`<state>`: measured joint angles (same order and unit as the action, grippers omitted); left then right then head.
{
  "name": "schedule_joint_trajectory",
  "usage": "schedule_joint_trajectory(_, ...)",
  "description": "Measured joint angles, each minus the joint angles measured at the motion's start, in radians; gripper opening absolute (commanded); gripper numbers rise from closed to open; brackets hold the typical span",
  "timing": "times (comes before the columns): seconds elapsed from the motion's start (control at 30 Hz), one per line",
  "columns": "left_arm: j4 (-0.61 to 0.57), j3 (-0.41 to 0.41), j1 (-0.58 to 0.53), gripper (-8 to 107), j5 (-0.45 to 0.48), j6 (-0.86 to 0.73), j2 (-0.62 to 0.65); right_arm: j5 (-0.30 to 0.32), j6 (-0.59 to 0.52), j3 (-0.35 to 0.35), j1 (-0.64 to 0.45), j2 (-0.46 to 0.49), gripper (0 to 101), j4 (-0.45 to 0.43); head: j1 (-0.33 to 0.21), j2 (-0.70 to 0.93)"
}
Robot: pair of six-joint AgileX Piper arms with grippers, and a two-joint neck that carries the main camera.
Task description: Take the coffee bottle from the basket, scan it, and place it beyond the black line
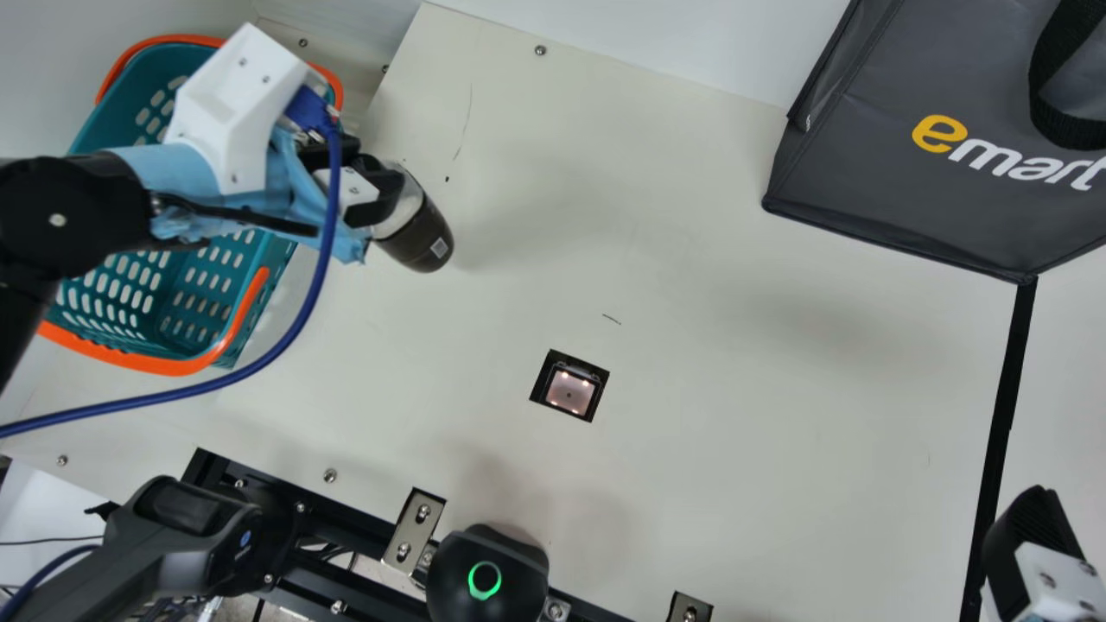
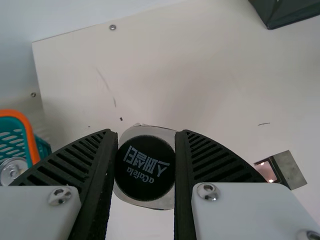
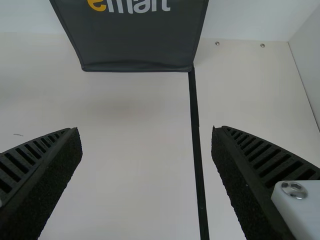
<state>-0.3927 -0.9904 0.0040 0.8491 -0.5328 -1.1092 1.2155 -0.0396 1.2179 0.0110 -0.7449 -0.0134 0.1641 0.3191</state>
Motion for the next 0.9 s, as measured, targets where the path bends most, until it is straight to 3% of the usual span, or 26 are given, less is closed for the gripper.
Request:
schedule_joint_trajectory(0.33,0.002,0.038,-0.091,10,-0.085,-0.009,-0.048,0.000,0.000,0.000,0.000,0.000,91,0.000,0.000,0.000)
schedule_joint_trajectory(0.9,0.015,0.071,-0.189,10,-0.131,-0.010,-0.060,0.000,0.000,0.000,0.000,0.000,91,0.000,0.000,0.000)
